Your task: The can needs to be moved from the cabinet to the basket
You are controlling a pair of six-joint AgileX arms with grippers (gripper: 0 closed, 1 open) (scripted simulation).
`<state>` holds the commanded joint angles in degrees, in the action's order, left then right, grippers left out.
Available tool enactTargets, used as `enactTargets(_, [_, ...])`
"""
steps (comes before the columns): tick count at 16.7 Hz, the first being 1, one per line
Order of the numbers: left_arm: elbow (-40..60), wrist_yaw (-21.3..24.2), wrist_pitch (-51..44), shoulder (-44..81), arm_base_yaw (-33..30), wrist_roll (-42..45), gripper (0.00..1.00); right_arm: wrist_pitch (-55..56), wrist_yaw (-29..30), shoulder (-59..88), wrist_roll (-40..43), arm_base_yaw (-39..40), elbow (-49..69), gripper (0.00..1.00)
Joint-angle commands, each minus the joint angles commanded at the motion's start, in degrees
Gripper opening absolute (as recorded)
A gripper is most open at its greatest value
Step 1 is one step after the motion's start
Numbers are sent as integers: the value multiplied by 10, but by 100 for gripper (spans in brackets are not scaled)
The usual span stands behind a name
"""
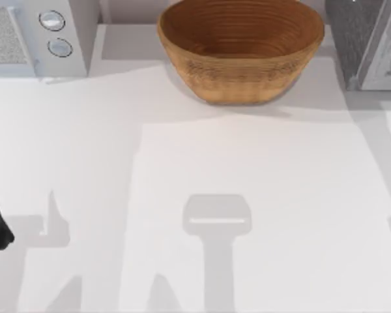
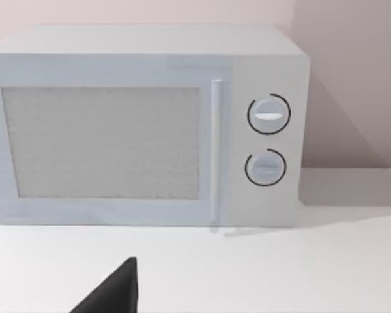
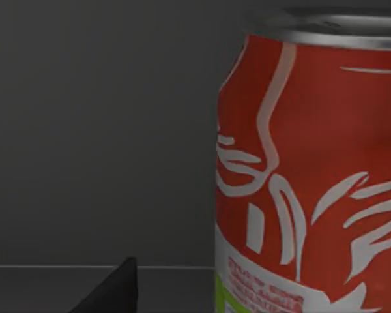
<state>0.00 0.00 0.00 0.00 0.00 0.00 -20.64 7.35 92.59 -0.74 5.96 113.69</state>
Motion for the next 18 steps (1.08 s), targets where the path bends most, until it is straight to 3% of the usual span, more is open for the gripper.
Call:
enactTargets(5, [0, 0, 0, 0, 0, 0, 100, -9, -8, 79, 0, -9, 88, 100])
enactTargets(10, [0, 0, 0, 0, 0, 0, 100, -10, -9, 91, 0, -10, 101, 100])
enactTargets(18, [0, 0, 0, 0, 0, 0, 100, -10, -9, 91, 0, -10, 101, 40])
